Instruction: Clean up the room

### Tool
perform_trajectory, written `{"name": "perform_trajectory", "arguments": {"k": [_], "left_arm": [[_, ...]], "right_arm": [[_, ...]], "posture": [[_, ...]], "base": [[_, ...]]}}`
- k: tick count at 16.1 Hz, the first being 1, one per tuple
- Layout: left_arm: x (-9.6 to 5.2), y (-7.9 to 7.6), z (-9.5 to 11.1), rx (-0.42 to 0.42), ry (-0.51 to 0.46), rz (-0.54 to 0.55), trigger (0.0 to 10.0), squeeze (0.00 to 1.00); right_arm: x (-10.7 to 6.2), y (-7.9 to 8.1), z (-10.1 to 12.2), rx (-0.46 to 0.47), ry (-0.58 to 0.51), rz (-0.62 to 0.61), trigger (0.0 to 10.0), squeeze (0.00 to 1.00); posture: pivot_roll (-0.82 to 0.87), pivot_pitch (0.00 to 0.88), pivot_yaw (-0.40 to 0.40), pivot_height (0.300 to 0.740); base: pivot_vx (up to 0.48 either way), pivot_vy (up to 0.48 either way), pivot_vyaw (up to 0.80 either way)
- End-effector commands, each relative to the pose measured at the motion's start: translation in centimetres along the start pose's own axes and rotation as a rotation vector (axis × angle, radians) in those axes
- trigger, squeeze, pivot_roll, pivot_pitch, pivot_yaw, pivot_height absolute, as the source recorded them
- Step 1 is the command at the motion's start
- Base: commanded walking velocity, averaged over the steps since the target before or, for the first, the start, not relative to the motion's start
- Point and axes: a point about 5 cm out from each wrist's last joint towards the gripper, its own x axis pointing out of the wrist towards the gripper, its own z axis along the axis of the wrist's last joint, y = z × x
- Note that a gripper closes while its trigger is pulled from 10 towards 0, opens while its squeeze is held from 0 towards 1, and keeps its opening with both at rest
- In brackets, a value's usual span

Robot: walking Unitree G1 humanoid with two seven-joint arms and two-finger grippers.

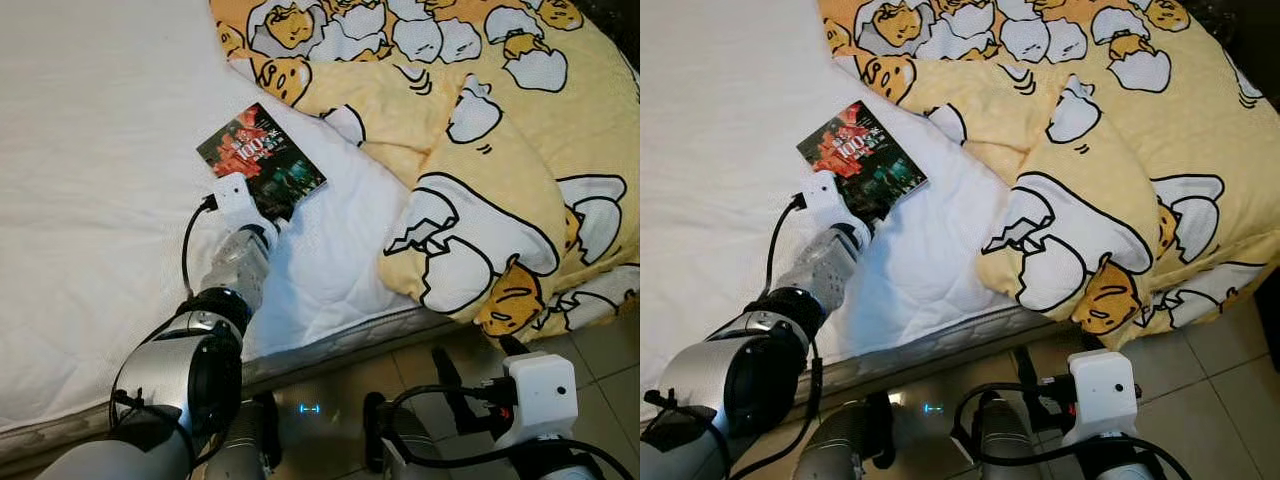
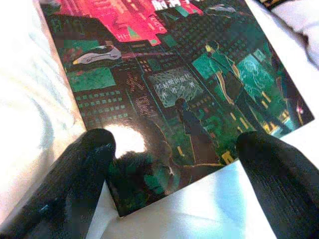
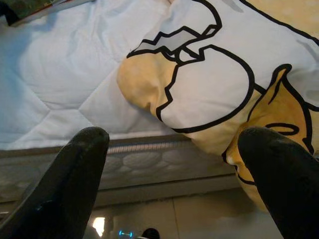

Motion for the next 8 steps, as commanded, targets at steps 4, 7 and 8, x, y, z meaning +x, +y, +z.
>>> {"name": "perform_trajectory", "arguments": {"k": [4,7,8], "left_arm": [[-0.26,0.05,-1.22,0.092,0.026,0.004,10.0,0.00],[-0.19,-0.14,-0.99,0.069,0.018,0.011,10.0,0.00],[-0.22,0.15,-1.20,0.020,0.035,0.038,10.0,0.00]], "right_arm": [[-0.29,-0.11,-0.44,-0.014,0.036,-0.006,10.0,0.00],[-0.16,-0.13,-0.34,-0.007,0.027,-0.004,10.0,0.00],[-0.12,-0.01,-0.27,0.021,0.019,0.010,10.0,0.00]], "posture": [[-0.29,0.327,0.001,0.711],[-0.29,0.323,0.000,0.711],[-0.29,0.322,-0.001,0.711]], "base": [[0.000,0.000,0.00],[0.000,0.000,0.00],[0.000,0.000,0.00]]}}
